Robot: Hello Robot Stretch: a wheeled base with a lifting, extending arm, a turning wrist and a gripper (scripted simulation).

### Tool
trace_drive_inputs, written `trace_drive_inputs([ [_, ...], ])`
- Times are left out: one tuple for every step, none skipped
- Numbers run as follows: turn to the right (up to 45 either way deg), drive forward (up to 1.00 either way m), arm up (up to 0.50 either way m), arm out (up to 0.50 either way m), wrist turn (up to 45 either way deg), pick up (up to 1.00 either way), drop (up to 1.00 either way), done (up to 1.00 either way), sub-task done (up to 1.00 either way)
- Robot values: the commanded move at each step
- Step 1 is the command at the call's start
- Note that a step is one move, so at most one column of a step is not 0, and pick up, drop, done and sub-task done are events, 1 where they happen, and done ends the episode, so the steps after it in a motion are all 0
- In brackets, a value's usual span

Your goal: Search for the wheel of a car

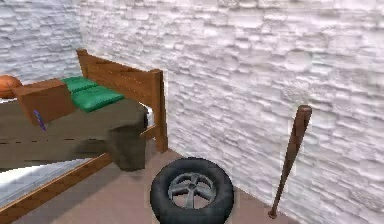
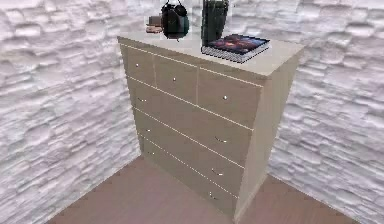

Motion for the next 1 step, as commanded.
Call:
trace_drive_inputs([
  [0.0, 0.0, 0.0, 0.0, 0.0, 0.0, 0.0, 1.0, 0.0],
])
